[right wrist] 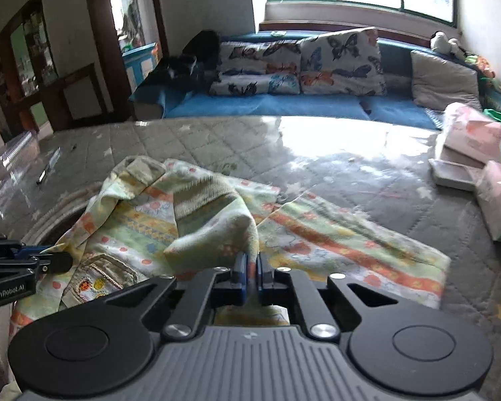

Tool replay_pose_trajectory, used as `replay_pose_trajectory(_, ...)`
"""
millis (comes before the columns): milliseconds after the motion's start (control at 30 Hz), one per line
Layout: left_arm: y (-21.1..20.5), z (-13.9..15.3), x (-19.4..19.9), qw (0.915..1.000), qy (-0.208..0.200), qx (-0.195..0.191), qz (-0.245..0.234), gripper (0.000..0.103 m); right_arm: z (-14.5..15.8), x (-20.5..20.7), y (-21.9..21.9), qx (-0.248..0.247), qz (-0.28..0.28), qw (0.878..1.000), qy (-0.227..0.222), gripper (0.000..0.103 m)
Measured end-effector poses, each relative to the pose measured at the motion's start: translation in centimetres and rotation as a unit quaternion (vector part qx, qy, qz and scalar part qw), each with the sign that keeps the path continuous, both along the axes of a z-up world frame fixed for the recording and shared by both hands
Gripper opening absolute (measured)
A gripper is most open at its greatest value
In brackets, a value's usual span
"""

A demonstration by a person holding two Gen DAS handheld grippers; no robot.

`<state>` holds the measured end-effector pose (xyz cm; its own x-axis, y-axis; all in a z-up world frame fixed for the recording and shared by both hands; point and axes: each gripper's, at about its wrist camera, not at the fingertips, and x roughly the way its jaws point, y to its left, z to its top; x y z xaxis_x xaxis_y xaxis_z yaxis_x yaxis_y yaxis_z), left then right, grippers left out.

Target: Fold clothes

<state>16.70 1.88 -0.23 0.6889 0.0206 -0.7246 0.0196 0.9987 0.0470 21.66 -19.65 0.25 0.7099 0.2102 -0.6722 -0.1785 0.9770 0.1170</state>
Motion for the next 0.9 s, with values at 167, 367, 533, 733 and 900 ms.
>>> replay_pose_trajectory(167, 1.6, 0.9, -1.7, 0.9995, -0.013, -0.017, 0.023, 0.006, 1.9, -2.5, -1.8, 0.006, -0.021, 0.999, -0.025, 0.005)
replay_pose_trajectory(367, 4.2, 1.7, -4.5, 0.9977, -0.020, -0.029, 0.058, 0.005, 4.0, -6.1, -5.2, 0.009, -0.044, 0.998, -0.050, 0.004)
replay_pose_trajectory(533, 6.7, 1.9, -7.6, 0.9946, -0.020, -0.044, 0.092, 0.004, 5.0, -8.5, -9.0, 0.010, -0.081, 0.995, -0.060, 0.004)
replay_pose_trajectory(733, 7.6, 1.8, -12.0, 0.9927, -0.016, -0.056, 0.105, 0.004, 4.7, -10.2, -11.3, 0.004, -0.082, 0.996, -0.044, 0.005)
replay_pose_trajectory(900, 7.6, 1.5, -14.9, 0.9915, -0.010, -0.067, 0.111, 0.004, 4.9, -9.2, -9.5, 0.019, -0.040, 0.998, -0.048, 0.015)
